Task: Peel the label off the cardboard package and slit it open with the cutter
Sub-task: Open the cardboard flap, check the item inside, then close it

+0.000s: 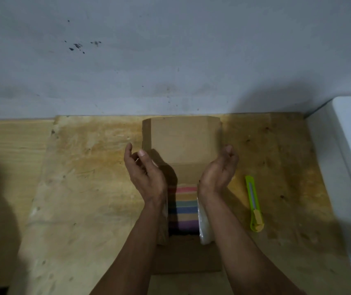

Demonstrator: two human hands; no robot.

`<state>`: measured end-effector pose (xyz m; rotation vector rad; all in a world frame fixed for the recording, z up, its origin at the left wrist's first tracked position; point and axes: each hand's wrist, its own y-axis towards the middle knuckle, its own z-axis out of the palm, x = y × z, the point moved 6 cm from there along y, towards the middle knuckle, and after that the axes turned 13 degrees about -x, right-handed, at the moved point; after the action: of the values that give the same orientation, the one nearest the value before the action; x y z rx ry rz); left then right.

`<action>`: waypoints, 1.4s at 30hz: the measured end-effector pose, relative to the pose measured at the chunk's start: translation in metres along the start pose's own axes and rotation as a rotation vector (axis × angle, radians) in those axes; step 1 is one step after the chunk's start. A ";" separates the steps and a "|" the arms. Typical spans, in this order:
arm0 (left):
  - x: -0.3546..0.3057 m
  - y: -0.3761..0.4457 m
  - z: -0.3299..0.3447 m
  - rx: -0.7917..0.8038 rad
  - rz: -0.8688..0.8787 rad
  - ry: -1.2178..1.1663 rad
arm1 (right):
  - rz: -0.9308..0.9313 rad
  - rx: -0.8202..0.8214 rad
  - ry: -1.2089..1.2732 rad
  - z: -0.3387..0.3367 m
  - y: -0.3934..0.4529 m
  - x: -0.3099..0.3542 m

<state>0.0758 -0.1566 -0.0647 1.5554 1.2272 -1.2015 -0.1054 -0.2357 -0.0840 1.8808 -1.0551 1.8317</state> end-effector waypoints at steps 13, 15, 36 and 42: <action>-0.002 0.003 -0.035 0.122 -0.540 0.040 | 0.274 0.231 -0.131 -0.026 -0.013 0.012; -0.005 0.001 -0.041 0.152 -0.596 0.052 | 0.368 0.283 -0.136 -0.035 -0.018 0.019; -0.035 -0.040 -0.097 0.359 -0.526 -0.009 | 0.003 0.434 -0.352 -0.086 -0.043 0.028; -0.030 -0.043 -0.112 0.394 -0.692 -0.004 | 0.383 0.433 -0.187 -0.101 -0.050 0.029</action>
<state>0.0537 -0.0474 -0.0116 1.4242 1.6705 -1.9815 -0.1472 -0.1415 -0.0294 2.2535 -1.2264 2.2840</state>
